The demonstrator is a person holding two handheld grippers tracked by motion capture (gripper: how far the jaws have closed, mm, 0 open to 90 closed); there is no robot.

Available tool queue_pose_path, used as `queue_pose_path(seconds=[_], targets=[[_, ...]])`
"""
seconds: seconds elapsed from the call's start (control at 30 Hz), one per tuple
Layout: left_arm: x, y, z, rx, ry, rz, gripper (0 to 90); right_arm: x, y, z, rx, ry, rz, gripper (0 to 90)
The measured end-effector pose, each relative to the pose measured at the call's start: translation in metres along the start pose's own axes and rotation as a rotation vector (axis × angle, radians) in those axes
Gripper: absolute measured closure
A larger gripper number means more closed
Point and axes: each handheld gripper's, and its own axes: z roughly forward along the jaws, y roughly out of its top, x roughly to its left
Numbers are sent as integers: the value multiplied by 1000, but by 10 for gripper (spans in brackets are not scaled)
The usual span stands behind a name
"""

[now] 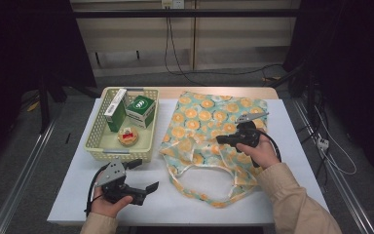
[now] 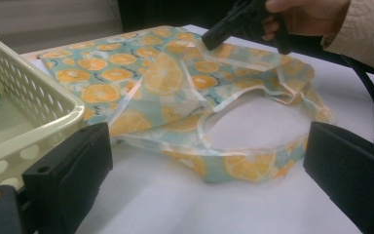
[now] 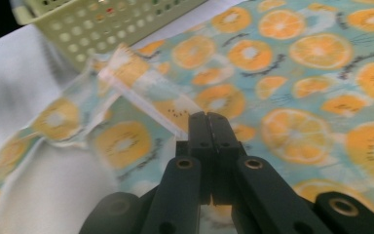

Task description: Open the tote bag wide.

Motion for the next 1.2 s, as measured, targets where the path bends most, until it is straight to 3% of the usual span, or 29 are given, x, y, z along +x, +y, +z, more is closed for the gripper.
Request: queue_pose_path(seconds=[0.17, 0.37, 0.47, 0.7, 0.77, 0.87, 0.93, 1.03, 1.2], targets=[[0, -1, 0, 0, 0, 0, 37, -20, 4, 3, -36, -44, 35, 900], [1, -1, 0, 3, 1, 3, 37, -35, -2, 10, -12, -87, 78, 896], [1, -2, 1, 4, -2, 0, 37, -39, -6, 8, -16, -105, 108, 806], [1, -1, 0, 5, 5, 14, 37, -24, 2, -7, -47, -138, 68, 576], [0, -1, -1, 0, 4, 1, 37, -20, 4, -11, -43, -150, 55, 556], [1, -1, -3, -7, 9, -2, 37, -8, 7, -21, -64, -119, 46, 510], [2, -1, -4, -9, 10, -5, 37, 2, 6, -26, -69, -100, 32, 508], [3, -2, -5, -6, 14, -7, 37, 19, 3, -31, -29, -90, -23, 513], [2, -1, -5, -11, 14, -5, 37, 49, -5, -36, -10, -19, -101, 681]])
